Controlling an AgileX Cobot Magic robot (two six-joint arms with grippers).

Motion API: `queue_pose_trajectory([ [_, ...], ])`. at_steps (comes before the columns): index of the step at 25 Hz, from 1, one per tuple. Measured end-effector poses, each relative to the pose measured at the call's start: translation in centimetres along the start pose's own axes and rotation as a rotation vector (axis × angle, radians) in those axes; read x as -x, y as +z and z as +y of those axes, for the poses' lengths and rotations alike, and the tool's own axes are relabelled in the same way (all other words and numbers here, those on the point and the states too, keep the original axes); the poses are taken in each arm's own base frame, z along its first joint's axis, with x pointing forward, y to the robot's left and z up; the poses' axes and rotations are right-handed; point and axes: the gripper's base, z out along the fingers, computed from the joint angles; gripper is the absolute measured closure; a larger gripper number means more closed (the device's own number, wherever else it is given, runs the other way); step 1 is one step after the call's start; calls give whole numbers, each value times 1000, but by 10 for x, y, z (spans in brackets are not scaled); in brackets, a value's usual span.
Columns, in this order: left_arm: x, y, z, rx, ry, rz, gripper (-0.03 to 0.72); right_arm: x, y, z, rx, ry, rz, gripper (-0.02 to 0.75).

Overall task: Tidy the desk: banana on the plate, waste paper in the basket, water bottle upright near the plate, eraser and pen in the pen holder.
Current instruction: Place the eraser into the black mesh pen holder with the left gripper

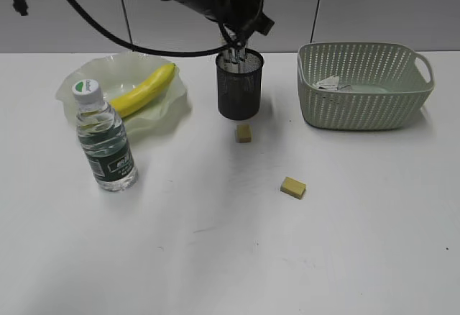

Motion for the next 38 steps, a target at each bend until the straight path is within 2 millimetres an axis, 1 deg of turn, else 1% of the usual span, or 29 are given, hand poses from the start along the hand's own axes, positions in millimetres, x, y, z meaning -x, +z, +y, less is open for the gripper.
queue_pose_trajectory([
  [3, -13, 17, 4, 4, -8, 11, 405, 0, 0, 0, 0, 0, 0, 349],
  [6, -25, 33, 2, -4, -7, 24, 405, 0, 0, 0, 0, 0, 0, 349],
  [13, -44, 56, -4, -15, 10, 40, 405, 0, 0, 0, 0, 0, -1, 349],
  [17, -47, 59, -4, -9, 42, 47, 405, 0, 0, 0, 0, 0, -1, 349],
  [24, -47, 59, -3, -6, 51, 46, 404, 0, 0, 0, 0, 0, -1, 351],
  [29, -46, 59, -3, 0, 84, 30, 348, 0, 0, 0, 0, 0, -1, 351],
  [34, -44, 57, -2, 5, 98, 24, 338, 0, 0, 0, 0, 0, -1, 351],
  [38, -42, 55, 0, 19, 156, 14, 335, 0, 0, 0, 0, 0, -1, 351],
])
